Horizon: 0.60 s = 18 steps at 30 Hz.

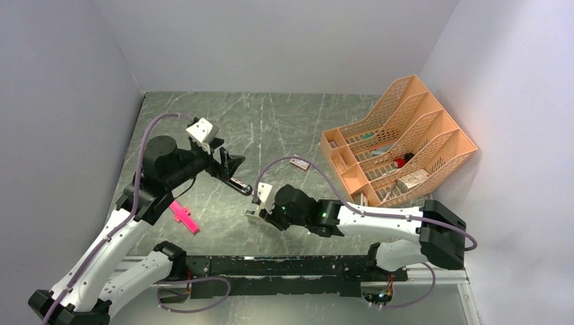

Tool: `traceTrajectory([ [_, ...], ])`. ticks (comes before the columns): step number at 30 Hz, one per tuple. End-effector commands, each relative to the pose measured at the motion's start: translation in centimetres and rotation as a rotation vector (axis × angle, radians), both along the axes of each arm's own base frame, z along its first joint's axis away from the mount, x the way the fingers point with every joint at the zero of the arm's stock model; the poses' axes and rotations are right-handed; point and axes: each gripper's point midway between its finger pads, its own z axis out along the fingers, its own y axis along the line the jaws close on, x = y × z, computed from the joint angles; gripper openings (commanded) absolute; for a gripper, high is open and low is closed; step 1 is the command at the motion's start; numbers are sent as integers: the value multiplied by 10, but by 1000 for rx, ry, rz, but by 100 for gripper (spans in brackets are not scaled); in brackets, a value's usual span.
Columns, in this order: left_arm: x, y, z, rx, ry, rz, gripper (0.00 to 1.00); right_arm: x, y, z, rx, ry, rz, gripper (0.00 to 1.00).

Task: Load the staples into the stapler
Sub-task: Place the stapler at the center of the board.

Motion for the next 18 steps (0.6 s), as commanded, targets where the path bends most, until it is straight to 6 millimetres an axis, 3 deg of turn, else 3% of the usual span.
traceTrajectory([
  [1, 3, 5, 13, 5, -99, 18, 87, -7, 18, 5, 123, 126, -5, 0],
  [10, -8, -1, -16, 93, -148, -92, 87, 18, 22, -26, 121, 83, -33, 1],
  [18, -9, 1, -36, 159, -155, -115, 87, 33, 20, -43, 66, -17, 0, 33],
])
